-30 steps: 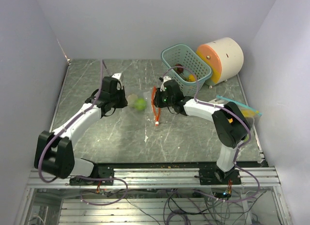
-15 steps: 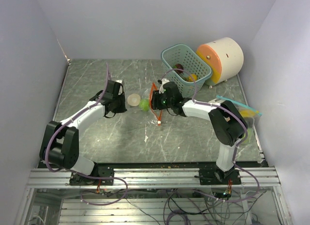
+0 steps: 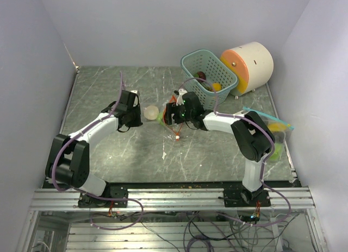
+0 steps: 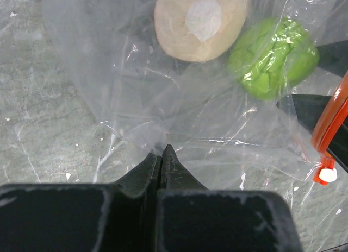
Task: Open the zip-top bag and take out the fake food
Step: Pick up the fake fruit from the zipper food storage bag.
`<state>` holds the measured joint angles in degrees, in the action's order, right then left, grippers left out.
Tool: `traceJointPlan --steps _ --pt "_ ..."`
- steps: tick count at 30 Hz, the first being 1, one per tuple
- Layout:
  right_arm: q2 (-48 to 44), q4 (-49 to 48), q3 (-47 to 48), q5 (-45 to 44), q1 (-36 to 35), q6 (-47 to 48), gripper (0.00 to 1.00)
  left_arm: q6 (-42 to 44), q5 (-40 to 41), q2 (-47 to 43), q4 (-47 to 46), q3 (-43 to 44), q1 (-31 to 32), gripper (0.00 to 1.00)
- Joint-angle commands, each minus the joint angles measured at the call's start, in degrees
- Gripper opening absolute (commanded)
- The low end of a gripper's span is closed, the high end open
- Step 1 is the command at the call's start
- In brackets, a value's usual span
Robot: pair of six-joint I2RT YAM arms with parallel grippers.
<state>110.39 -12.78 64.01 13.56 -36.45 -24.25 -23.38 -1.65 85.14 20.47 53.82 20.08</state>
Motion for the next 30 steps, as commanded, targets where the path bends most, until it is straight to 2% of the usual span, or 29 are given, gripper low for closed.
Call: traceJointPlan --steps 1,8,14,18,25,30 --pt "0.4 -2.2 2.7 3.0 -0.1 2.0 0.74 -0.2 -0.9 0.9 0.3 -0.2 -0.2 0.07" --pt "4.7 1.1 8.3 4.7 0.0 4.1 0.87 -0.1 -1.4 1.1 0.2 -0.2 -0.2 0.07" --pt "9.9 5.9 13.3 2.8 -0.3 4.9 0.87 0.2 -1.1 0.9 0.5 0.0 -0.3 0.07" --pt "10.4 7.8 13.2 1.0 -0.3 5.5 0.83 0.3 -1.1 0.9 0.5 -0.3 -0.5 0.07" --pt "7.0 11.1 12.7 -2.1 0.5 6.8 0.57 0.2 -1.7 1.3 0.1 -0.5 -1.1 0.07" --pt "0.5 14.1 13.3 -2.0 3.3 7.6 0.55 0.0 -2.4 1.7 -0.2 -1.1 -1.8 0.07"
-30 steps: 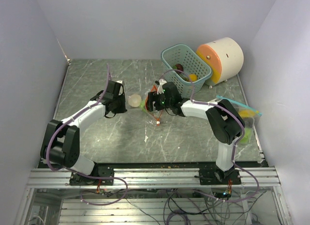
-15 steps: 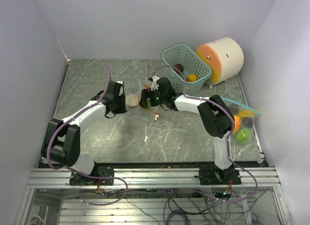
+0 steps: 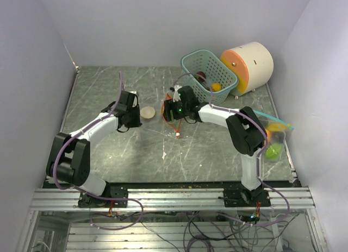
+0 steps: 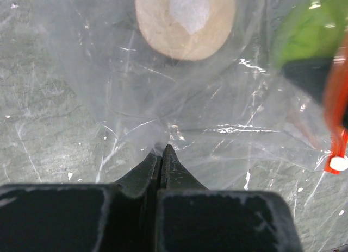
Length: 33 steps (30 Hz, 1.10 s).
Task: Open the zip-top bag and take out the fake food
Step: Pick up the fake fruit from the zipper food storage bag, then place the fake fruit in the bin.
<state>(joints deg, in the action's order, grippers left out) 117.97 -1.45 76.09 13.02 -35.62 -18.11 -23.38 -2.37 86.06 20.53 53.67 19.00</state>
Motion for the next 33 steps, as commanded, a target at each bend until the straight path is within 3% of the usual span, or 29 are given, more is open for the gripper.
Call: traceJointPlan --steps 1,9,17,19,25,29,33 --pt "-8.9 3.0 1.2 -1.4 3.3 1.4 0.55 -0.1 -1.8 0.8 -0.4 -1.0 -0.9 0.07" --pt "-15.9 4.7 5.7 1.1 14.1 0.8 0.53 0.0 -2.0 1.3 -0.5 -0.8 -1.2 0.07" --pt "-9.6 11.4 18.5 -5.8 21.9 3.8 0.59 0.0 -2.1 1.0 -0.9 -1.4 -1.7 0.07" --pt "-7.6 12.4 21.0 -6.5 22.6 3.9 0.64 0.2 -2.0 0.6 -0.9 -1.4 -1.9 0.07" --pt "-3.4 16.4 28.9 -7.4 23.0 4.7 0.94 0.2 -2.3 0.3 -0.7 -1.3 -2.6 0.07" --pt "-6.2 13.2 25.9 -5.2 23.0 3.5 1.00 -0.2 -2.7 0.1 -0.9 -1.3 -2.8 0.07" --pt "-11.2 9.7 19.1 -1.5 20.8 2.3 0.91 -0.5 -2.9 0.4 -1.0 -1.3 -2.9 0.07"
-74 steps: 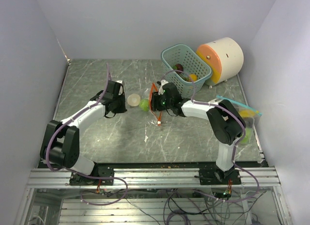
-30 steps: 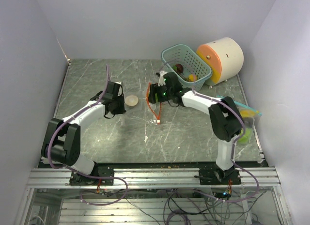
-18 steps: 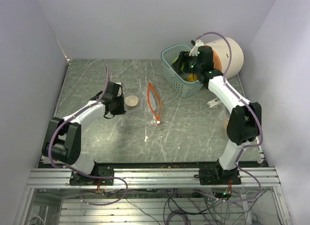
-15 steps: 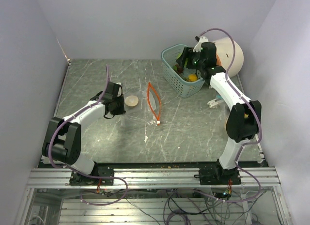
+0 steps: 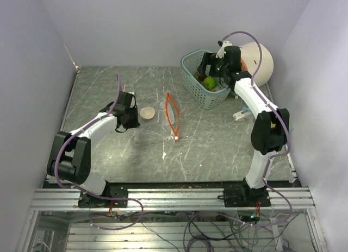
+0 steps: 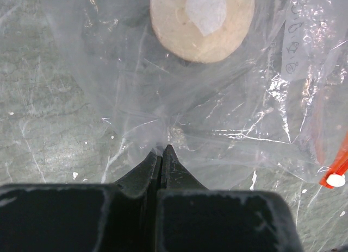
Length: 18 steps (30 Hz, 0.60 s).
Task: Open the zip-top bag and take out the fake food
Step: Place the fake fruit in the bin, then pick up the fake fruit from the zipper food storage bag.
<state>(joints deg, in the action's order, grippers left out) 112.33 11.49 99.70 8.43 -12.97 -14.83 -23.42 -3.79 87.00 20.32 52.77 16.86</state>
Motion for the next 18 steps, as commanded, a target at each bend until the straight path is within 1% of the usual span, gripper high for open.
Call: traceJointPlan --steps 1,3,8,10,14,18 --pt "-6.4 -3.1 -5.8 3.3 -2.8 -0.9 0.90 -0.5 -1.6 -0.5 -0.8 -0.4 -0.8 0.07" --pt "-7.9 -1.4 -7.9 3.1 -5.3 -0.5 0.88 -0.7 -1.4 -0.4 -0.8 -0.4 -0.8 0.07" --pt "-11.8 0.4 -14.6 -1.5 -13.3 1.7 0.85 -0.9 -0.4 -0.9 -0.8 -0.5 -0.9 0.07" --pt "-12.8 -0.1 -18.3 -2.0 -14.9 0.9 0.83 -1.1 -0.3 -0.9 -0.9 -0.6 -0.9 0.07" --pt "-14.4 -3.5 -25.5 -0.2 -18.3 -3.3 0.75 -1.4 -1.0 -0.5 -1.0 -0.7 -0.9 0.07" --pt "-13.6 -5.5 -29.7 1.3 -19.7 -5.9 0.63 -1.5 -1.1 -0.5 -0.9 -0.9 -0.9 0.07"
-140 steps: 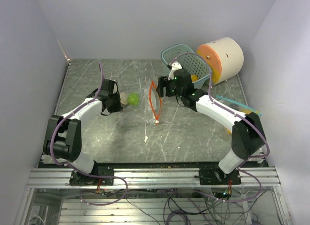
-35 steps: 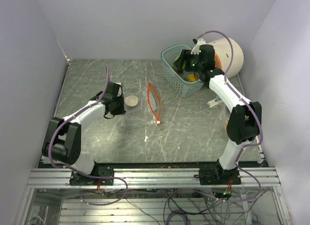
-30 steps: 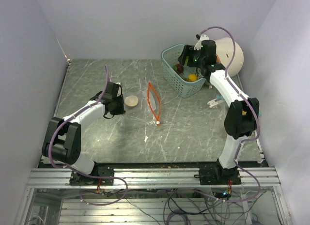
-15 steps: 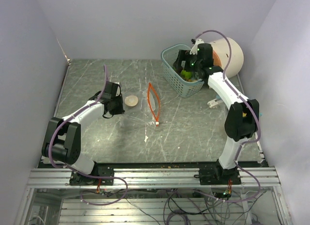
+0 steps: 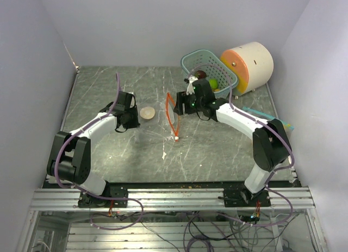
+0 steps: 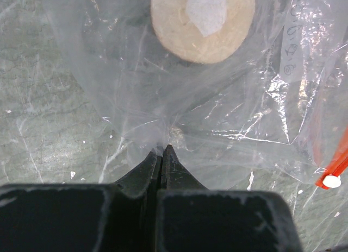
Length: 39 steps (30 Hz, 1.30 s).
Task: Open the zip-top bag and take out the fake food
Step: Pick up the fake fruit from the zipper food storage bag.
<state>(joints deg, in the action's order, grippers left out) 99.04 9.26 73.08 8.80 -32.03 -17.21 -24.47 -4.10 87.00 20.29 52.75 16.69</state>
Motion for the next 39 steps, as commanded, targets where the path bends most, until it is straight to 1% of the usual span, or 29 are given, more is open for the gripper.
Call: traceJointPlan --steps 1,3,6,10,12,14,18,24,27,28,30,32,35,36,39 --pt "0.3 -4.0 -3.7 1.3 -0.9 -3.9 0.58 -0.3 -0.8 -0.6 -0.8 -1.0 -0.7 0.07" --pt "1.6 -5.5 -4.8 2.6 -1.1 -5.1 0.49 -0.4 -0.8 -0.8 -0.9 -1.1 -0.7 0.07" --pt "3.8 -9.1 -5.9 5.6 -1.1 -7.6 0.42 -0.5 -0.9 -0.8 -0.9 -1.1 -0.7 0.07" --pt "7.0 -14.3 -5.9 8.2 -1.3 -10.7 0.28 -0.4 -0.5 -1.4 -0.5 -1.0 -0.7 0.07" --pt "9.5 -15.7 -4.4 8.8 -1.5 -11.3 0.23 -0.4 -0.4 -1.6 -0.3 -1.0 -0.7 0.07" --pt "12.3 -16.5 -2.6 10.1 -1.6 -11.7 0.21 -0.3 -0.5 -1.7 -0.2 -0.9 -0.7 0.07" --pt "18.9 -17.3 1.5 11.4 -1.9 -12.4 0.19 -0.2 -0.3 -2.2 0.2 -0.3 -0.7 0.07" --pt "23.6 -18.8 3.6 12.8 -2.5 -13.9 0.19 0.8 -0.3 -4.7 1.1 2.1 -0.7 0.07" --pt "24.2 -19.6 2.9 12.5 -2.7 -14.2 0.19 2.5 -1.4 -6.6 0.7 3.7 -0.1 0.07" --pt "24.2 -20.0 2.5 12.5 -2.7 -14.3 0.19 3.6 -1.1 -8.0 0.2 4.1 1.0 0.07" --pt "23.9 -20.2 1.7 12.2 -2.7 -14.3 0.19 6.0 4.1 -12.4 -2.3 3.9 5.1 0.07" --pt "23.6 -20.1 1.3 12.0 -2.7 -14.0 0.19 7.3 6.6 -15.4 -5.1 2.2 7.5 0.07" --pt "23.1 -20.1 1.3 11.2 -2.7 -13.6 0.19 5.0 9.5 -13.8 -3.9 -0.2 7.6 0.07" --pt "23.1 -20.0 1.4 11.0 -2.7 -13.6 0.20 4.8 9.5 -12.8 -2.6 -0.6 7.6 0.07" --pt "23.0 -19.8 2.2 11.2 -2.7 -13.4 0.24 4.6 8.4 -12.5 -3.8 -2.9 7.6 0.07"
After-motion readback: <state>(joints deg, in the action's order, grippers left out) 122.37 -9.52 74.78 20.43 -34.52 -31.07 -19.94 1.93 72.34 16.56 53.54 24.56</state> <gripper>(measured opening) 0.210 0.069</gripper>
